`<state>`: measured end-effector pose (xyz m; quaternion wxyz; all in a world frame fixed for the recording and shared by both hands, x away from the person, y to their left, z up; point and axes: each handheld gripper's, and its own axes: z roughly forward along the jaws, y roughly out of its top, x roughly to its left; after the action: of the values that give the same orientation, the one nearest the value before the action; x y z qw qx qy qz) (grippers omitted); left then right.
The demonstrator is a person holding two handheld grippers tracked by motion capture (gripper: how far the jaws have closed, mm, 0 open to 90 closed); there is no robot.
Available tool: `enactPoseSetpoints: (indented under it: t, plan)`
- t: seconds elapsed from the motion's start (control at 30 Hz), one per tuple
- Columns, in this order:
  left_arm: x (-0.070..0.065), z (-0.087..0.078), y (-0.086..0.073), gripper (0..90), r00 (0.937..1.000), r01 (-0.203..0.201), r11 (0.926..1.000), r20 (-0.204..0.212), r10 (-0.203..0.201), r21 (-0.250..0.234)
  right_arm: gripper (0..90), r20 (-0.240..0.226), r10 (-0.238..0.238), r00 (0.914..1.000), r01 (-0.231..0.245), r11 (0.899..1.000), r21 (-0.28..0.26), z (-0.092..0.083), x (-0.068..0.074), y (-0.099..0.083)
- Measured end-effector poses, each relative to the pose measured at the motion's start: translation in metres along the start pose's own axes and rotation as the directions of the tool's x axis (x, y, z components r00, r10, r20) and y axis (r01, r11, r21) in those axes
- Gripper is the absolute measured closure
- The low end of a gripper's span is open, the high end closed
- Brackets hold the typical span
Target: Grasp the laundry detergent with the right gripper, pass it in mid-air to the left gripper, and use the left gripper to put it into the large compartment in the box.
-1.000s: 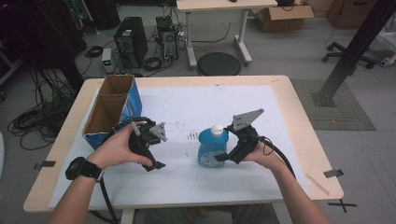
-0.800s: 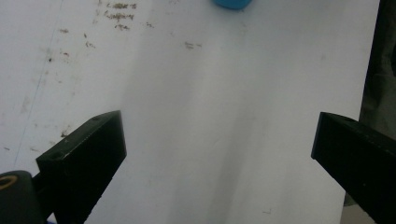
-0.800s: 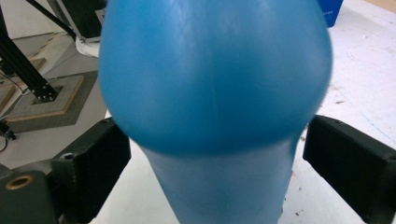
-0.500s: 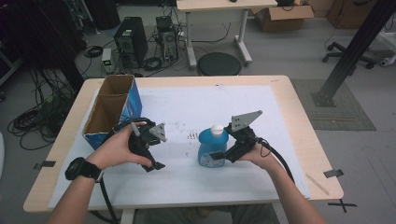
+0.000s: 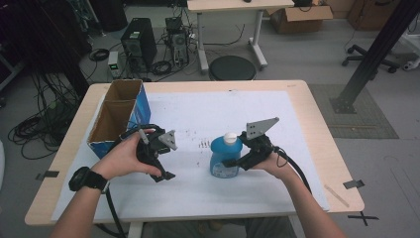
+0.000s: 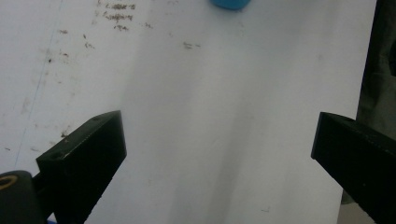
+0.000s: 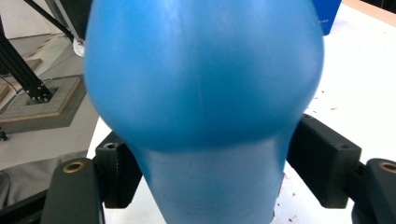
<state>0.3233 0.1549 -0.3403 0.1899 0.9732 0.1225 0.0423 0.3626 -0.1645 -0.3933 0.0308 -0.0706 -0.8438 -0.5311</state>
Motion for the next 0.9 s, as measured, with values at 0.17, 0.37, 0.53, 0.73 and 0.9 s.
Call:
enactPoseSetpoints:
  t: [0.17,0.37,0.53,0.73,0.9]
  plan:
    - [0.0003,-0.0008,0.0002,3.8,1.0,-0.001,1.0,0.001,0.001,-0.002,27.5,0.003,0.001,1.0,-0.001,1.0,0.001,0.0002,-0.0007,-0.0012]
    - [0.0002,-0.0007,0.0,3.8,1.0,0.0,1.0,0.001,0.0,0.001,29.3,-0.003,-0.005,1.0,0.005,1.0,0.0,0.0011,-0.001,-0.0015]
    - [0.0001,-0.001,0.0,3.8,1.0,0.004,1.0,0.003,-0.004,-0.003,33.2,-0.012,-0.013,0.9998,0.013,1.0,-0.001,0.0011,-0.0004,-0.0014]
    - [0.0002,-0.0013,0.0007,3.9,1.0,-0.002,1.0,0.003,0.002,-0.004,37.6,-0.022,-0.022,0.9995,0.022,1.0,-0.004,0.0008,0.0003,-0.0014]
    - [-0.0001,-0.0016,0.0004,3.8,1.0,0.003,1.0,0.003,-0.003,-0.002,39.5,-0.005,-0.044,0.999,0.044,0.999,-0.018,0.0001,0.0021,-0.0025]
